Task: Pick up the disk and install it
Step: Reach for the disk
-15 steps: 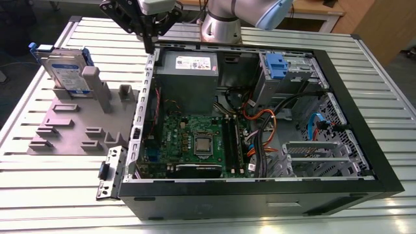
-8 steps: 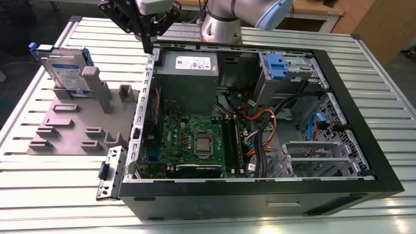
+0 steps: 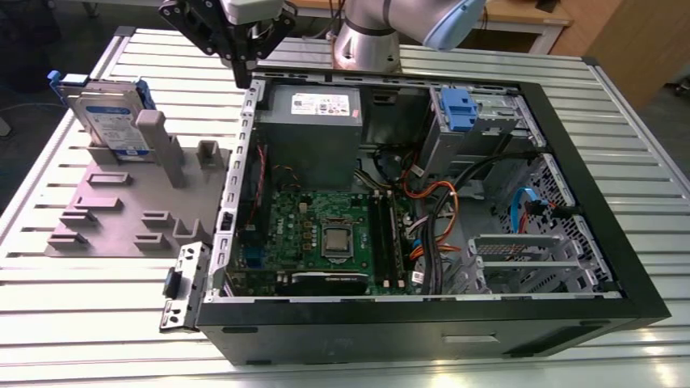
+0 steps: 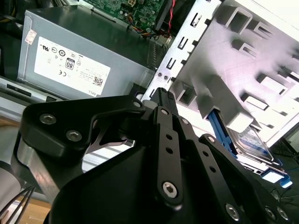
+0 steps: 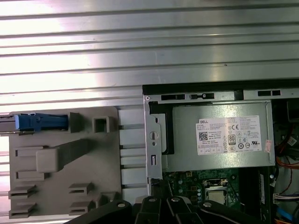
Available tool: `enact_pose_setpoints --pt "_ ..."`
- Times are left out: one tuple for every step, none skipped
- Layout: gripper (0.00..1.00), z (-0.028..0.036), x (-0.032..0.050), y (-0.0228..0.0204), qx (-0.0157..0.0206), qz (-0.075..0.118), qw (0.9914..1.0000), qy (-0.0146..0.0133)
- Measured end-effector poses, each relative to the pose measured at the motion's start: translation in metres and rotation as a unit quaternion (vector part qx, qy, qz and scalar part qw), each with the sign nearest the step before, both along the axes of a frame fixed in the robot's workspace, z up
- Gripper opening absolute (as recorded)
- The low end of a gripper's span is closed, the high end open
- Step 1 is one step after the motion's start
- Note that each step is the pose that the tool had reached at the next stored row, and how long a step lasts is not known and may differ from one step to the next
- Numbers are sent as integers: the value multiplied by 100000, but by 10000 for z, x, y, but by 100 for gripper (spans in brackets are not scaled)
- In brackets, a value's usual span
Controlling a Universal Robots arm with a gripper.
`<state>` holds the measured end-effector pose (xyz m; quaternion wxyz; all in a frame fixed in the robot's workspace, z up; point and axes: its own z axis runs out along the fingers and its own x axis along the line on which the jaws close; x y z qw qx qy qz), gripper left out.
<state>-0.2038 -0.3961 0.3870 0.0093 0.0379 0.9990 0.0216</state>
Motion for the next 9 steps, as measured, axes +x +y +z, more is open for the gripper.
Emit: enact_pose_setpoints --pt "11 0 -1 0 -1 0 100000 -1" --pt "11 0 -3 0 -4 0 100000 1" --pt "11 0 -4 0 -10 0 100000 8" --pt "11 0 -5 0 -7 -1 100000 4" --pt "11 -1 -6 0 -3 -6 100000 0" --pt "11 -2 -8 0 3 -6 100000 -4" --pt "11 -2 -11 0 2 -5 100000 -6" --pt "11 -1 -15 0 -1 -5 100000 -2" --pt "11 -1 -18 0 -1 -2 100000 0"
